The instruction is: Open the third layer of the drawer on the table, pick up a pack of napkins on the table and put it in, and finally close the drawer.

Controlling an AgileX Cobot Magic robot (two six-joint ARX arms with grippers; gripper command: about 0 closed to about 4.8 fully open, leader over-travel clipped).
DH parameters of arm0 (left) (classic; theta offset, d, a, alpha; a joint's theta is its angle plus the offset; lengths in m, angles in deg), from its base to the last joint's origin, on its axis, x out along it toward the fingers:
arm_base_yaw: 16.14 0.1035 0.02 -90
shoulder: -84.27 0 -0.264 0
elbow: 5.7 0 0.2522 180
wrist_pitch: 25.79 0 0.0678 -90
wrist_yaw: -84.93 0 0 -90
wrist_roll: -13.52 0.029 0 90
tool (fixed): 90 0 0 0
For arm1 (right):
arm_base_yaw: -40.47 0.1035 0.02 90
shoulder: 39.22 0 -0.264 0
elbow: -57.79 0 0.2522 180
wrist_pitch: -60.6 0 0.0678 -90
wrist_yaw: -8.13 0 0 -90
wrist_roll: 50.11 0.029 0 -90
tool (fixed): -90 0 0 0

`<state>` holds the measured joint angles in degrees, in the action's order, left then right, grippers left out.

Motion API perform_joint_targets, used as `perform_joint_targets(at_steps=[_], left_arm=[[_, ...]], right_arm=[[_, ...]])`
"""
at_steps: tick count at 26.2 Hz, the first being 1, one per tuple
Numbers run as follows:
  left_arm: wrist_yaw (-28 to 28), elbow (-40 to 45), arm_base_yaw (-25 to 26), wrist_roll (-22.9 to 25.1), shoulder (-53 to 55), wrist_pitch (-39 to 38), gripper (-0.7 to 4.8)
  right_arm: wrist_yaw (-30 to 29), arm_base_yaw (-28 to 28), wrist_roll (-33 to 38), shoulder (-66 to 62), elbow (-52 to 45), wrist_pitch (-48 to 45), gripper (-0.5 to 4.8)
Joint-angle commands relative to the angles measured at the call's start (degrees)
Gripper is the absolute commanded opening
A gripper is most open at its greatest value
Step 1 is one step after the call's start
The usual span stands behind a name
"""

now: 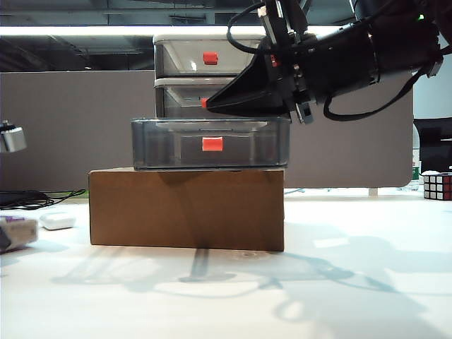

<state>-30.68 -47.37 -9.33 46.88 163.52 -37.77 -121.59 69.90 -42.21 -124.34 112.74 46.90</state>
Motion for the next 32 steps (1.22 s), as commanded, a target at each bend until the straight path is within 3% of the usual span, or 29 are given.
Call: perform_joint_targets(at_steps=[1, 10, 11, 15, 21, 23, 32], left_arm=[[-3.2, -2.2, -0.7, -4.1, -5.9, -0.8, 1.78], [-5.0, -3.7, -11.4, -4.9, -28.5, -11.2, 1.78], [-5.0, -4.8, -15.0, -4.9, -32.7, -15.6, 1.78], [-4.5, -6.8, -25.8, -7.1, -37.3, -17.4, 1.78], [-3.1, -7.1, -35.7, -9.0, -32.0, -10.9, 1.78], [-2.0, -8.9, -39.1, -9.9, -25.6, -6.5, 1.78], [1.4, -18.2, -44.5, -9.1, -9.6, -5.7, 1.78]], right_arm=[[-0.5, 0.0, -0.2, 1.9, 0.3, -0.6, -0.06], [-0.5, -0.3, -0.2, 7.0, 0.3, 0.9, -0.06], [-0.5, -0.4, -0.2, 8.1, 0.3, 2.1, -0.06], [-0.3, -0.7, -0.5, 11.1, 0.3, 3.8, -0.06], [-0.2, -0.7, -0.6, 13.2, 0.3, 4.7, -0.06], [-0.2, -0.7, -0.7, 13.8, 0.3, 4.9, -0.06], [-0.2, -1.1, -0.9, 13.9, 0.3, 4.9, -0.06]])
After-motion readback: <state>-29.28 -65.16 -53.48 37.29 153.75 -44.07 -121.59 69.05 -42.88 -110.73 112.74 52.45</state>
